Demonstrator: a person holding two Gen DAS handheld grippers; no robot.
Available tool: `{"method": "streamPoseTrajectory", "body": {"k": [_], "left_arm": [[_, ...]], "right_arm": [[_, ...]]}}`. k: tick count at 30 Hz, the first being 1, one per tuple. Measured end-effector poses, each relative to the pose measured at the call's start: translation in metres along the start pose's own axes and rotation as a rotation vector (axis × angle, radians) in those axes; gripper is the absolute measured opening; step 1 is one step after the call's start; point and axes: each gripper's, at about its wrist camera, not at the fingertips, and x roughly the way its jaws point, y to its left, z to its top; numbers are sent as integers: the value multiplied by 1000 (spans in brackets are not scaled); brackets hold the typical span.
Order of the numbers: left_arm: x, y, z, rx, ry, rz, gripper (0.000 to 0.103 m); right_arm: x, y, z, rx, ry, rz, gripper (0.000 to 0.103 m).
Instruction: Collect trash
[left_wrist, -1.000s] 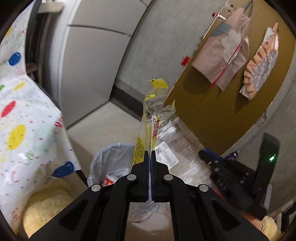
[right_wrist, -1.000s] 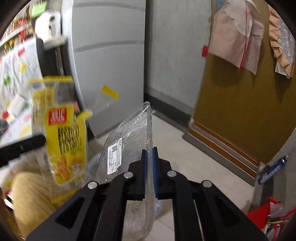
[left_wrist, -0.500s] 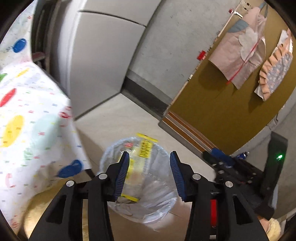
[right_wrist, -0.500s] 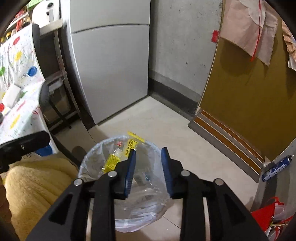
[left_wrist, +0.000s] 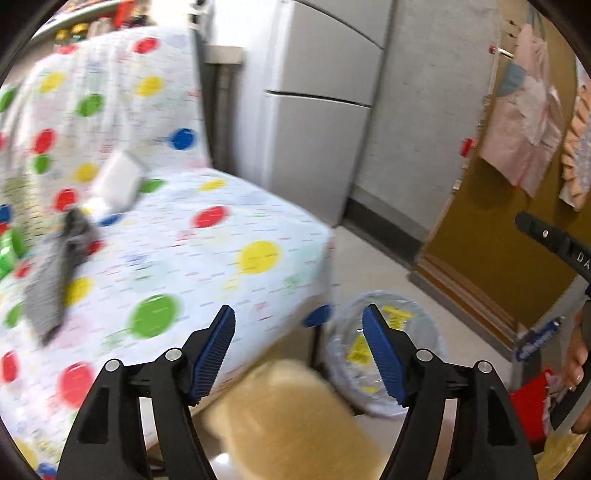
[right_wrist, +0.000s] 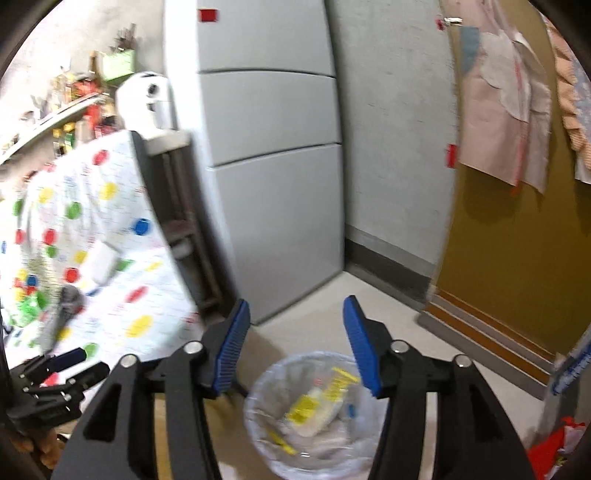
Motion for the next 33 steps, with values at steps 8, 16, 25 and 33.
{"method": "streamPoseTrajectory", "body": {"k": [8,16,25,33], "left_arm": [[-50,47,-27,-98,-39,110,84],[-83,104,-45,-213,-70,242,86],[-104,177,-43,-332,-103,409,86],[-81,228,6,-292,-88,437,86]], "right_arm": [[22,66,-13,-65,106,114,72],[18,131,-11,-198,121,225,80],[35,209,1,-303,122,370,80],[82,263,21,-332,146,435,80]]}}
